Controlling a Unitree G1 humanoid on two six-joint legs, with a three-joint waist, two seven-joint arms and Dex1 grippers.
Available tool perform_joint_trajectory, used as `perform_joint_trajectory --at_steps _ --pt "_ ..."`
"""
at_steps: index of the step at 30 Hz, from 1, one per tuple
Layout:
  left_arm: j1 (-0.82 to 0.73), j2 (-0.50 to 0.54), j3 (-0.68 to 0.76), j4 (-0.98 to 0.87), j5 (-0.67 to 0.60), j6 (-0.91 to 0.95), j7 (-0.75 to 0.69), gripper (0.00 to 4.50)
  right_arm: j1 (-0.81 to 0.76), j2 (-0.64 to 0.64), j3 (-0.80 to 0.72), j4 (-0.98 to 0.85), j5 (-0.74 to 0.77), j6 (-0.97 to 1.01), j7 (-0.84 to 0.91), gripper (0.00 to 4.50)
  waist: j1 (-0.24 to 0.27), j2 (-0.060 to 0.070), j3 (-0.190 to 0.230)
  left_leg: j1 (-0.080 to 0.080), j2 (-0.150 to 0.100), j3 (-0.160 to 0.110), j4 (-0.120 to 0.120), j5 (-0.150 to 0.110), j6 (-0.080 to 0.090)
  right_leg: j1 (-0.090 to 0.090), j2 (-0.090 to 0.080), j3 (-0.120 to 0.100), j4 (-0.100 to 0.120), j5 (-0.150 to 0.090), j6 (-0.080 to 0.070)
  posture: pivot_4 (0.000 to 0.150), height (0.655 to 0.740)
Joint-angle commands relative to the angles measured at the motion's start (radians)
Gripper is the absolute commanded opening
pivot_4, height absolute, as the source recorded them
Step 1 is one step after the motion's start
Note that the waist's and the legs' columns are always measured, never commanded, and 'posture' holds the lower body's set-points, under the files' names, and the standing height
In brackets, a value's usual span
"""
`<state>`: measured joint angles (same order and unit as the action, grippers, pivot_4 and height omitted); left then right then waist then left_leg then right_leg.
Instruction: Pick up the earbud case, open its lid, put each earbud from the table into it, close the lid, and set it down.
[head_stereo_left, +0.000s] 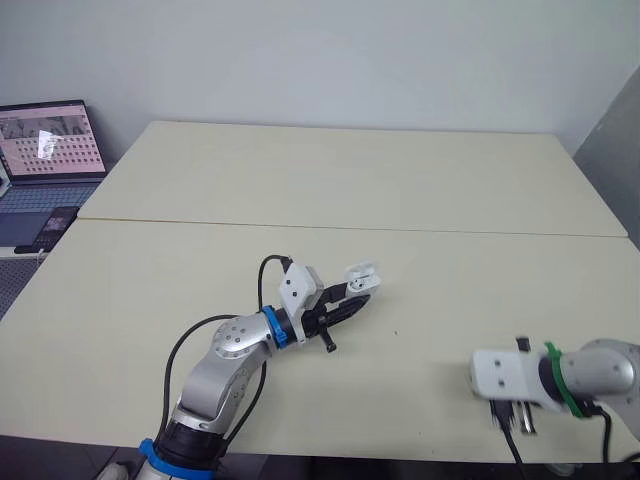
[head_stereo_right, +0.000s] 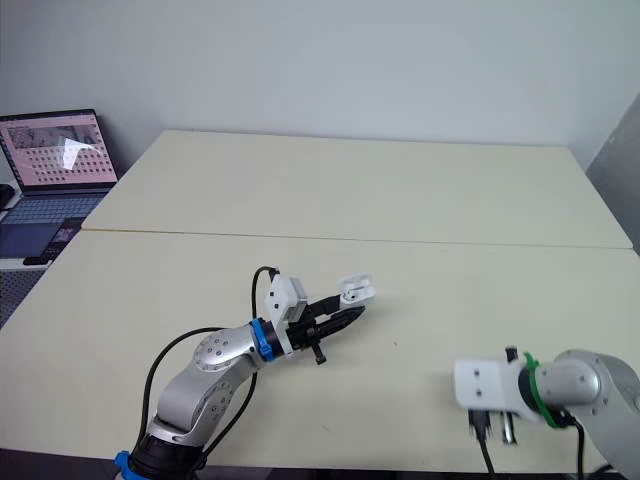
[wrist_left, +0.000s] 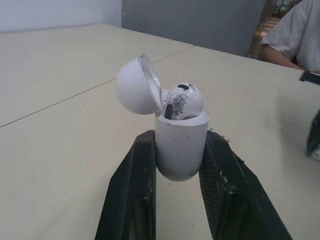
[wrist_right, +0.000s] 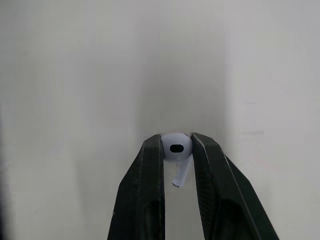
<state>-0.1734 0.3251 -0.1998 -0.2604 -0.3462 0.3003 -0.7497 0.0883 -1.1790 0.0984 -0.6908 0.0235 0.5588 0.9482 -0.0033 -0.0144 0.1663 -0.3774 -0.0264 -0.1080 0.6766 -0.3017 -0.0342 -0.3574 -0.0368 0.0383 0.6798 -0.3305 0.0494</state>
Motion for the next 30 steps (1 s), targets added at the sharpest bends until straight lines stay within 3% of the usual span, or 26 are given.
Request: perform_joint_trajectory --at_steps 1,10,14,23,30 --pt "-0.02 -0.015 0.014 -0.033 -0.02 0.01 0.018 0.8 -0.073 0.097 -0.097 0.071 0.021 -0.081 -0.079 0.45 0.001 0.0 0.0 0.0 0.0 0.0 0.0 0.0 0.0 0.0 0.0 0.0 0.0 0.0 0.0 0.15 0.74" --pt "-0.058 -0.052 0.012 -0.044 -0.022 0.052 0.062 0.8 -0.222 0.503 -0.249 0.179 0.183 -0.154 -0.282 0.45 0.001 0.0 0.0 -0.001 0.0 -0.001 0.0 0.002 -0.003 -0.001 0.0 0.0 0.0 0.0 0.0 0.15 0.74" --pt "-0.067 -0.068 0.017 -0.05 -0.026 0.075 0.082 0.8 -0.267 0.69 -0.29 0.155 0.344 -0.141 -0.339 0.45 0.0 0.001 0.0 -0.001 0.0 -0.001 0.0 0.002 -0.004 -0.001 0.0 0.0 0.001 0.0 0.0 0.15 0.74" --pt "-0.081 -0.071 0.019 -0.079 -0.037 0.111 0.092 0.8 -0.371 0.875 -0.24 0.12 0.539 -0.075 -0.44 0.45 -0.004 0.002 0.0 -0.001 0.0 0.0 0.0 0.002 -0.003 -0.003 0.001 0.001 0.002 0.0 0.0 0.15 0.74" --pt "-0.095 -0.071 0.03 -0.102 -0.076 0.155 0.096 0.8 -0.354 0.89 -0.131 0.174 0.474 -0.154 -0.41 0.45 -0.007 0.002 0.0 -0.003 -0.001 0.0 0.0 0.002 -0.004 -0.006 0.0 0.001 0.002 0.0 0.0 0.15 0.74"
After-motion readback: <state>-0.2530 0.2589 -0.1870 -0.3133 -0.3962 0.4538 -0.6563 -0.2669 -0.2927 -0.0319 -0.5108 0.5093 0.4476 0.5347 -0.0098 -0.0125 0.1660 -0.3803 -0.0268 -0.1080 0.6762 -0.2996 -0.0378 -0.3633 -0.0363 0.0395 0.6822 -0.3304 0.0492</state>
